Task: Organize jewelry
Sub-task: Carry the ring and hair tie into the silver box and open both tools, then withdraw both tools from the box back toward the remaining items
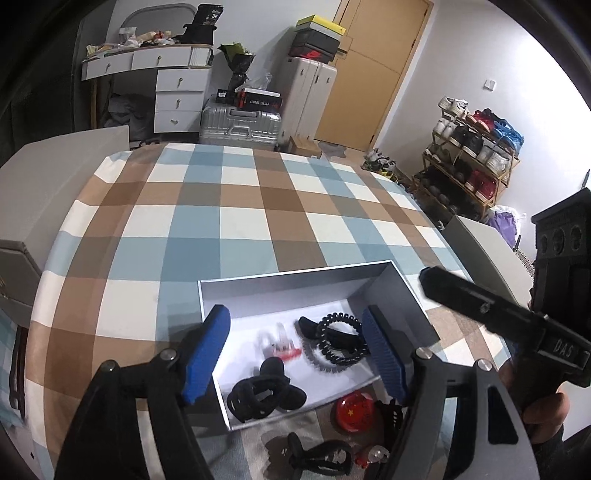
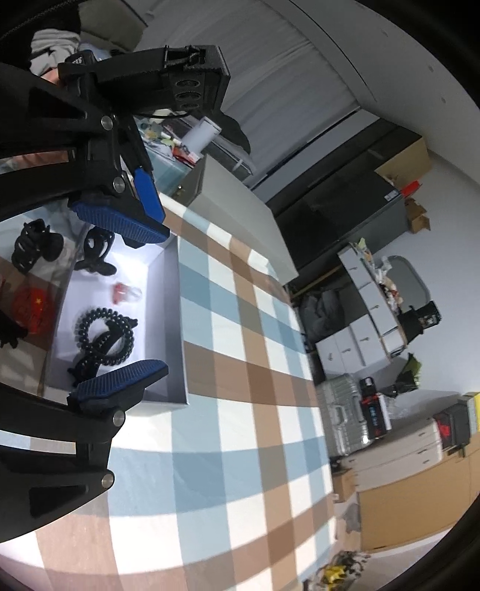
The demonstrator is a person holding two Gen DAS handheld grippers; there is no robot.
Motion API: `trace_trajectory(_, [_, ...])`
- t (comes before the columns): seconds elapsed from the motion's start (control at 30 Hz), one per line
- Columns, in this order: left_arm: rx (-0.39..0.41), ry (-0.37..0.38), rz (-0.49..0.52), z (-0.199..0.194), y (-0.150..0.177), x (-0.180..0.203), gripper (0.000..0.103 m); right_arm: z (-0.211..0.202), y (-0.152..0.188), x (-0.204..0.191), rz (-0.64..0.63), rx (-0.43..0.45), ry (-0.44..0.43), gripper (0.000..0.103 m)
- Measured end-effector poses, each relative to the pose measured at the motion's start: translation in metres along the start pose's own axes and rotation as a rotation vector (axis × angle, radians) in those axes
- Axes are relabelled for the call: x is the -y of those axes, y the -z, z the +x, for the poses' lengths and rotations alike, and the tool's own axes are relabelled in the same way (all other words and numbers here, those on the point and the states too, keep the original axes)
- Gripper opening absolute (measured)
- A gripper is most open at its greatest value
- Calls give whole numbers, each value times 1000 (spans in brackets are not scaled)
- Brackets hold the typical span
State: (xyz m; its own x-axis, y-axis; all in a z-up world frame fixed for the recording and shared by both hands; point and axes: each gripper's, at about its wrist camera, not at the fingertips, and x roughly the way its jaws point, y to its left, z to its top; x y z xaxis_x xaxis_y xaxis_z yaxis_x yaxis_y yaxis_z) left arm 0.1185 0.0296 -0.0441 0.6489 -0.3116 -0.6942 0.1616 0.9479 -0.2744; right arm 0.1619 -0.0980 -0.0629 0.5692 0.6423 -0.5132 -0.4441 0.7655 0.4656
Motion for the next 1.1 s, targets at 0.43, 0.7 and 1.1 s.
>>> trace_trajectory(0.43, [106,-101,47,-43,14,13,79,-76,11,-32,-79,192,56,101])
trace_trajectory(0.7, [248,-204,85,-73,24,23,95,-125,22,-68,-176,332,73,103])
trace_trajectory(1.1, [308,-209,94,-96,51,24,102,-146,67,-94,-263,360,118,103])
